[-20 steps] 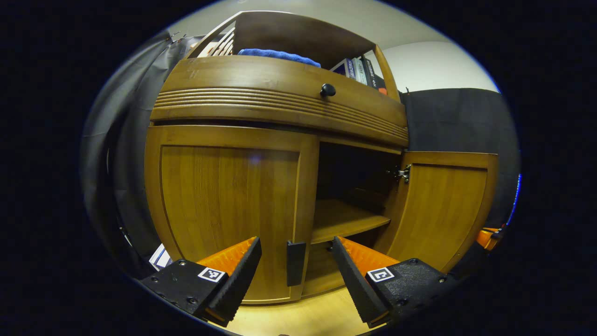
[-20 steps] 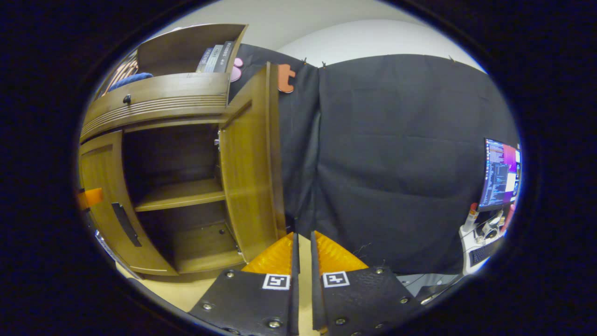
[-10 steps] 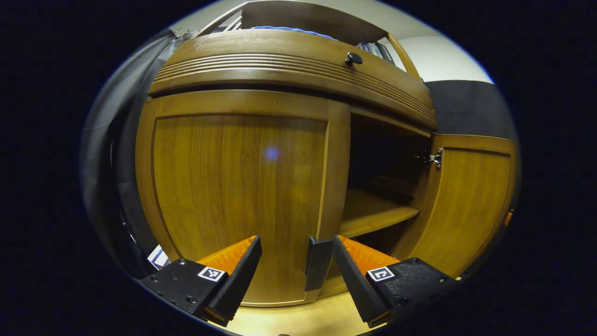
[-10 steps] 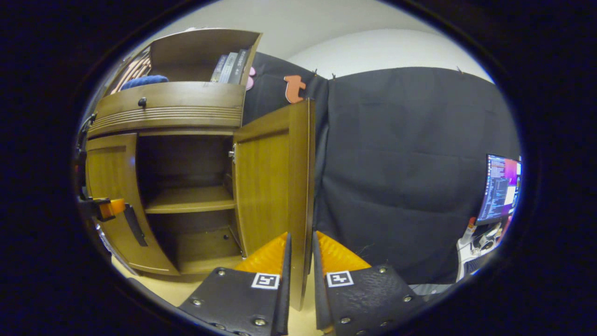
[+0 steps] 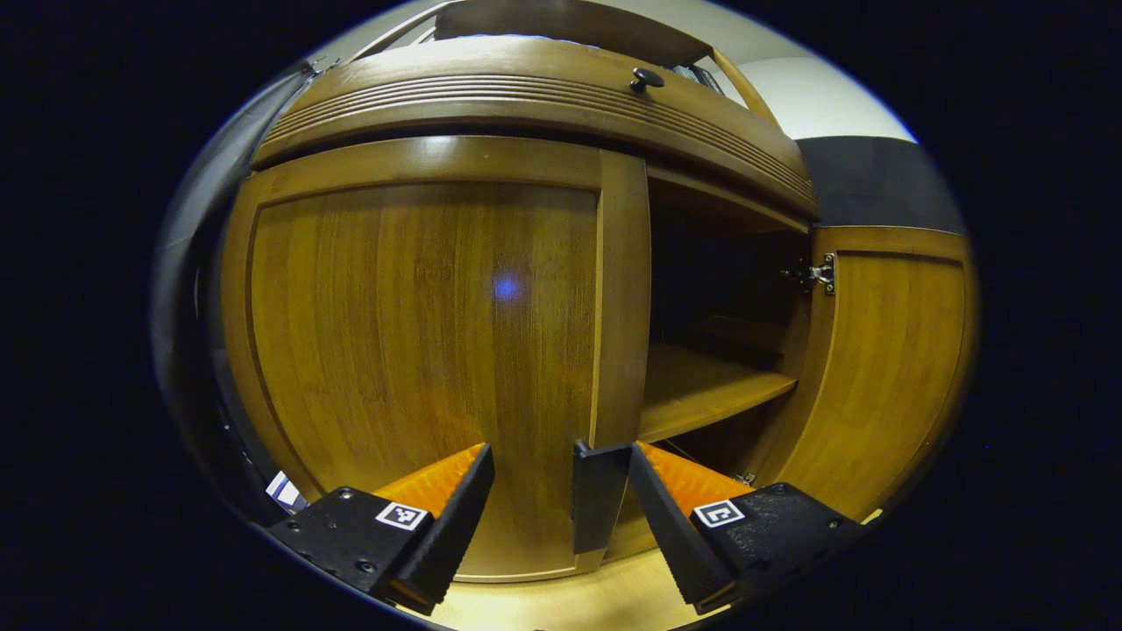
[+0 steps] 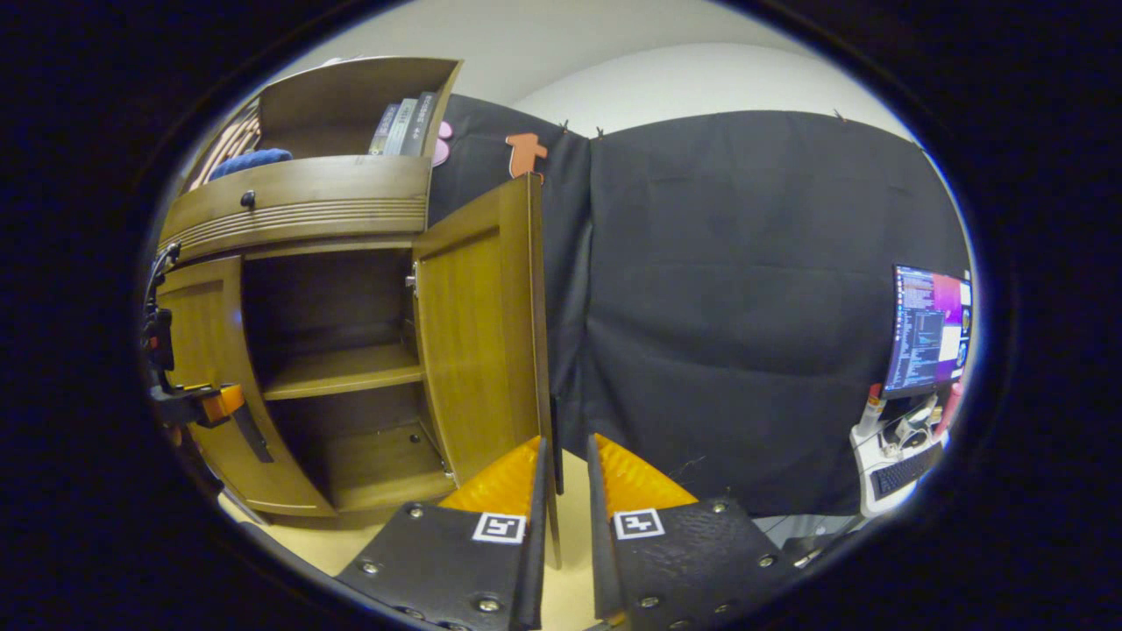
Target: Open the right door of the double-door shoe cabinet with the right hand, and open the left door with the left hand.
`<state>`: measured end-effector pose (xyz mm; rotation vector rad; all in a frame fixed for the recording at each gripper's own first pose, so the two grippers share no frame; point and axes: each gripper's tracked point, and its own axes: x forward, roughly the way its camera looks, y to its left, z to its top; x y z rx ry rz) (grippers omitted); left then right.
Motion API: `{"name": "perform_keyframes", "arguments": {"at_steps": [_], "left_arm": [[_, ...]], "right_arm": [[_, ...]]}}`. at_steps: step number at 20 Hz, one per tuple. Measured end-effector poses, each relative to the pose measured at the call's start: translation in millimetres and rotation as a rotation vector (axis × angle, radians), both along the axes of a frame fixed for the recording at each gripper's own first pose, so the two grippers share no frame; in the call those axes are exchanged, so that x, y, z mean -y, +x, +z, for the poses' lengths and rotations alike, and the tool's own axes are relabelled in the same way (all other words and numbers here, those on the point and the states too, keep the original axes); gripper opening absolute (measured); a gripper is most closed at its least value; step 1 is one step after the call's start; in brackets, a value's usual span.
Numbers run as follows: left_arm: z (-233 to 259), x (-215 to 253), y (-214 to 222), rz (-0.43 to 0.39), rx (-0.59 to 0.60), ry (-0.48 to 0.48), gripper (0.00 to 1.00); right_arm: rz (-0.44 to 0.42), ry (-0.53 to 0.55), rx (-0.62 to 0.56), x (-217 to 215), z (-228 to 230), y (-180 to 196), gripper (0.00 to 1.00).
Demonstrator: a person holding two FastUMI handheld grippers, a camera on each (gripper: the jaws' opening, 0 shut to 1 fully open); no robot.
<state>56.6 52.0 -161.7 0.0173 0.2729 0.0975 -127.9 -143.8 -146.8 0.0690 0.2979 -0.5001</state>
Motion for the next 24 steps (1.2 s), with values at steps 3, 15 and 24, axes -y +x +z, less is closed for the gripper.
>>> {"name": "perform_keyframes", "arguments": {"at_steps": [3, 15, 24], "left_arm": [[-3, 9, 2, -0.031, -0.007, -0.004, 0.83], [-3, 22, 3, -0.066, -0.002, -0.006, 0.32], [6, 30, -39, -0.021, 0.018, -0.018, 0.31]], "right_arm": [[-0.007, 0.01, -0.005, -1, -4, -1, 0.23], [0.005, 0.037, 0.004, -7, -7, -9, 0.22], [0.125, 0.057, 0.011, -10, -3, -1, 0.23]]}}
